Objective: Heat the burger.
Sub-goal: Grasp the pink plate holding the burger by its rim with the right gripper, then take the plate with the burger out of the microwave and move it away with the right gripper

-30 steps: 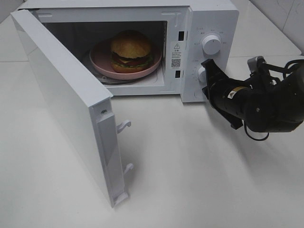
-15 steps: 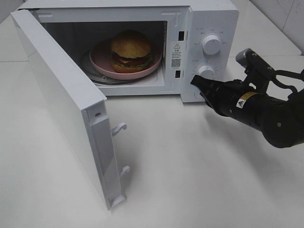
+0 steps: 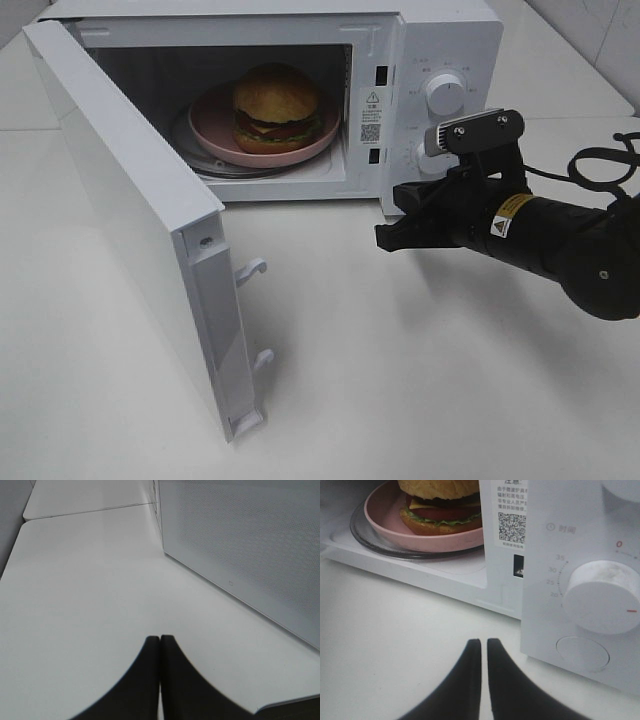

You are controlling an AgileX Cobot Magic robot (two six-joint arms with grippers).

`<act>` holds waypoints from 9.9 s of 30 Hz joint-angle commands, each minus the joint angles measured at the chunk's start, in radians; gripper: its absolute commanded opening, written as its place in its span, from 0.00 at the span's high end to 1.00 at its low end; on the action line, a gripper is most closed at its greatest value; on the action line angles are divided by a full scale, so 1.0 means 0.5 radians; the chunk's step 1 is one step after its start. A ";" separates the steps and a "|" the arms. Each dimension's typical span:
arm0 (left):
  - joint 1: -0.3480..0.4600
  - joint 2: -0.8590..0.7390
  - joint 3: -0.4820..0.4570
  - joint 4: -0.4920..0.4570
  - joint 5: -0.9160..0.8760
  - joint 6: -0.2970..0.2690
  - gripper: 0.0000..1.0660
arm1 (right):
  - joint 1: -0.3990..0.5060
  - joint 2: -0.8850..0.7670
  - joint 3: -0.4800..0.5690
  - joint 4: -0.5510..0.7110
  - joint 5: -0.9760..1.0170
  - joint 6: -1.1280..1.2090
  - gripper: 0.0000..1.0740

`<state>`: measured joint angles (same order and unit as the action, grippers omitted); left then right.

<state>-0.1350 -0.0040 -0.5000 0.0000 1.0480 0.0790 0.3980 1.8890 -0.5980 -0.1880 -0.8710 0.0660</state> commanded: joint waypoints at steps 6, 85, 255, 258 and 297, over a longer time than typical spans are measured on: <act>0.006 -0.042 0.006 -0.012 -0.026 0.002 1.00 | -0.010 -0.182 -0.046 -0.026 0.592 -0.020 0.92; 0.006 -0.042 0.006 -0.012 -0.026 0.002 1.00 | 0.672 0.158 -1.668 0.604 2.372 -2.352 0.45; 0.006 -0.042 0.006 -0.012 -0.026 0.002 1.00 | 0.528 0.690 -2.218 -0.308 2.740 -1.556 1.00; 0.006 -0.042 0.006 -0.012 -0.026 0.002 1.00 | 0.578 0.618 -2.136 -0.304 2.738 -1.666 1.00; 0.006 -0.042 0.006 -0.012 -0.026 0.002 1.00 | 0.648 -0.142 -1.124 -0.406 2.526 -2.566 1.00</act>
<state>-0.1350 -0.0040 -0.5000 0.0000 1.0480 0.0790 0.7280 1.8690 -1.1940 -0.3700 0.4610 -1.1940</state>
